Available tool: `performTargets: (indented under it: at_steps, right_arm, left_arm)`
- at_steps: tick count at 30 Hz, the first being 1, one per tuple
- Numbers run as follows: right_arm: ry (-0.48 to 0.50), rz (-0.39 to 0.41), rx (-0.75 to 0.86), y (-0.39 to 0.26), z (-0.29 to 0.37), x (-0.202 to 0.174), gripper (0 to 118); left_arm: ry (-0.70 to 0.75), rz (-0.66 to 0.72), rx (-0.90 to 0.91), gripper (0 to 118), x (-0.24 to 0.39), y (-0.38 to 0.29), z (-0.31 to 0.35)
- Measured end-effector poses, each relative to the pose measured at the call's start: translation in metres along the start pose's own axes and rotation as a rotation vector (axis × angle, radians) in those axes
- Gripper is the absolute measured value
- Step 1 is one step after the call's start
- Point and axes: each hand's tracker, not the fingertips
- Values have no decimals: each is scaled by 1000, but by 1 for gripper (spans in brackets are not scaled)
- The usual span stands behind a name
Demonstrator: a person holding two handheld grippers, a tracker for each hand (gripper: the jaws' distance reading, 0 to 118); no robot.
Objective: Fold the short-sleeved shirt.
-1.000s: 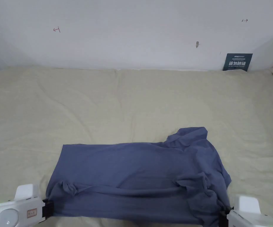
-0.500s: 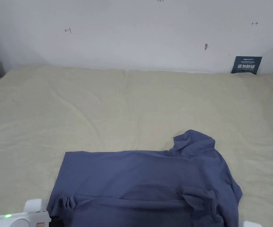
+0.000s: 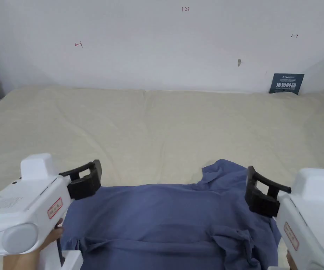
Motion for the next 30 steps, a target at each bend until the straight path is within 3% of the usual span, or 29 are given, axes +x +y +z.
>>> performTargets:
  at_steps: [4,5,8,9,16,26,27,28,30]
  right_arm:
    - [-6,23,37,10,-1,-5,99]
    - [-5,24,42,10,-1,-6,91]
    - [-15,41,43,11,-5,-9,17]
    - [-24,48,42,9,-9,-9,3]
    - [-13,36,6,1,-35,-7,1]
    - [3,43,-81,-12,-99,-8,1]
    - [1,42,-93,-16,-107,-8,2]
    - [2,42,-107,-19,-114,-7,2]
    - [-3,49,-133,-24,-127,-7,2]
  left_arm:
    - [-6,-36,77,94,15,2,-1]
    - [-18,-30,87,86,17,1,-1]
    - [-60,-20,78,21,22,1,-5]
    - [-62,-25,78,0,24,-1,-7]
    - [-66,-40,-25,0,17,-6,-45]
    - [-40,16,-544,2,-58,-41,-202]
    - [-8,22,-577,12,-66,-48,-217]
    - [25,43,-593,29,-73,-54,-230]
    - [28,55,-674,94,-88,-68,-257]
